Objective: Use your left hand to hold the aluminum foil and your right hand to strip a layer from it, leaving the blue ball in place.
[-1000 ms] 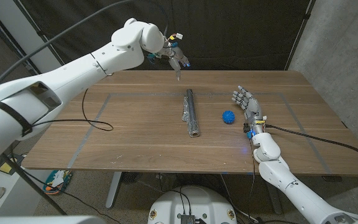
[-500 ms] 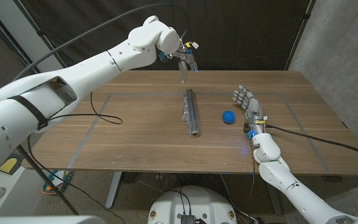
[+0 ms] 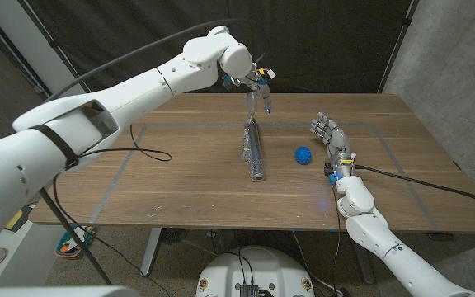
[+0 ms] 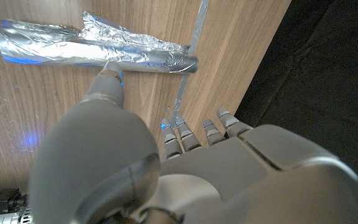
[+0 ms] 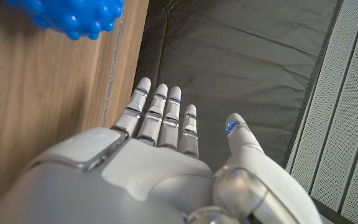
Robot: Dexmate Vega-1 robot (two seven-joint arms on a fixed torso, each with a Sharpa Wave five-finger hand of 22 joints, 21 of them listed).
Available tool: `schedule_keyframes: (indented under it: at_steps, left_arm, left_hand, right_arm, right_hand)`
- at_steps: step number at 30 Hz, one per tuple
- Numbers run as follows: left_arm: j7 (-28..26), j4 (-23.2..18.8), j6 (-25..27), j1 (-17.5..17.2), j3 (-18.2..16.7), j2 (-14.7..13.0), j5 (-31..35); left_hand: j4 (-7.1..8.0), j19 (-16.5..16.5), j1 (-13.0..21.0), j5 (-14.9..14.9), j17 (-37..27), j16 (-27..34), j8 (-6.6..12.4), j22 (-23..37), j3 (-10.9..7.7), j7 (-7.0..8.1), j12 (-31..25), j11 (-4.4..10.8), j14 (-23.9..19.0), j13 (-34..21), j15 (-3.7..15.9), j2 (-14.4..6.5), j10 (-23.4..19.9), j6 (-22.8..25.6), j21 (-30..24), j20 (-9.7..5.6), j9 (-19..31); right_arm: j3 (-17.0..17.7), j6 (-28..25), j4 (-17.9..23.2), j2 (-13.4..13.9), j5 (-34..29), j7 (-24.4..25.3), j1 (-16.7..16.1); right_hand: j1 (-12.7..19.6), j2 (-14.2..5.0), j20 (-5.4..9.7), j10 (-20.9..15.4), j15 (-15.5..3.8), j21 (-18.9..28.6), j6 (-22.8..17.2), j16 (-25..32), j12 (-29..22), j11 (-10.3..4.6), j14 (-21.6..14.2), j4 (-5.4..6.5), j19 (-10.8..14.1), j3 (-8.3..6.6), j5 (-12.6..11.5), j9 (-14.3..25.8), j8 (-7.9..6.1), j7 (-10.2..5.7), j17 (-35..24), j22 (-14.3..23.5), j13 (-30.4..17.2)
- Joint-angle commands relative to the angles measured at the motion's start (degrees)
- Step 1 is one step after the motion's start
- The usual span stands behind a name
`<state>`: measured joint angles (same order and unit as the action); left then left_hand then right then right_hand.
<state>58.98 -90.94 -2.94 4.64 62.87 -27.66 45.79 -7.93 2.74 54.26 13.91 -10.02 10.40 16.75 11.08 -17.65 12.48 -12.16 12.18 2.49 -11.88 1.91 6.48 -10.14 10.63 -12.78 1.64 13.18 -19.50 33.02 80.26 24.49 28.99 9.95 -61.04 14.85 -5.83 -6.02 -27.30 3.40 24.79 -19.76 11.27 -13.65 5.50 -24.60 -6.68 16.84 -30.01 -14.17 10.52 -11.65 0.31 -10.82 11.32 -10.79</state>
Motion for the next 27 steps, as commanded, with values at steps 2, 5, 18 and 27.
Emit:
schedule_keyframes:
  at_steps: [2, 5, 18, 27]
  left_arm:
    - [0.9, 1.9, -4.6, -0.8, 1.5, 1.6, 2.7]
    - [0.8, 1.8, -5.3, -1.1, 1.7, 1.5, 3.6]
    - [-3.0, -3.4, -7.2, -5.1, 2.1, -1.3, 12.4]
    - [-9.6, -4.1, -8.8, -8.7, 0.7, -2.8, 17.6]
  left_hand:
    - [0.45, 4.9, 0.7, 0.5, -0.1, 0.7, 0.94, 0.2, 1.78, 0.15, -0.1, 0.05, -2.2, -0.3, 7.97, -0.2, -0.1, 0.4, 1.0, -0.13, 0.6]
    - [0.48, 1.2, 1.3, 0.6, -0.1, 0.5, 1.38, 0.2, 2.48, 0.16, -0.1, 0.04, -2.8, -0.3, 7.94, -0.2, -0.1, 0.8, -0.5, -1.89, 0.8]
    - [0.96, -0.7, 2.1, 0.6, -0.3, 0.2, 1.36, 0.4, 3.60, 0.14, 0.3, -0.53, -0.2, -0.8, 5.65, -1.5, 2.2, -0.6, -1.3, 0.46, 1.0]
    - [0.99, -4.9, 3.2, 0.5, -0.8, 2.0, 3.33, 0.4, 3.78, 0.12, -1.5, -0.66, -6.2, -1.2, 7.23, -2.7, -1.1, 2.6, -2.7, -0.08, 1.5]
  right_arm:
    - [0.2, 0.0, 1.4, 0.2, -0.7, 1.0, -1.1]
    - [0.1, 0.4, 1.2, 0.0, -0.8, 0.8, -1.0]
    - [0.0, 0.5, 2.3, 0.4, -2.0, 1.0, -1.1]
    - [-0.1, 0.4, 2.9, 0.6, -2.3, 1.0, -1.4]
  right_hand:
    - [-0.7, 0.11, -0.23, -0.3, 0.22, -0.1, -0.6, 0.1, -0.1, 0.13, -0.5, 0.69, 0.3, 0.16, 0.1, 0.3, 0.01, 0.10, -0.3, 0.3, -0.2]
    - [-0.8, 0.14, -0.27, -0.3, 0.23, -0.1, -0.6, 0.1, -0.1, 0.16, -0.4, 0.76, 0.3, 0.23, 0.2, 0.3, 0.02, 0.12, -0.3, 0.3, -0.2]
    - [-1.4, 0.23, -0.22, -0.4, 0.26, -0.1, -0.7, 0.1, 0.0, 0.02, -0.5, 1.08, 0.3, 0.52, 0.4, 0.3, 0.12, 0.13, -0.3, 0.3, -0.2]
    - [-1.6, 0.28, -0.26, -0.4, 0.17, -0.1, -0.8, 0.1, 0.0, 0.11, -0.5, 1.11, 0.3, 0.57, 0.5, 0.3, 0.12, 0.14, -0.3, 0.3, -0.2]
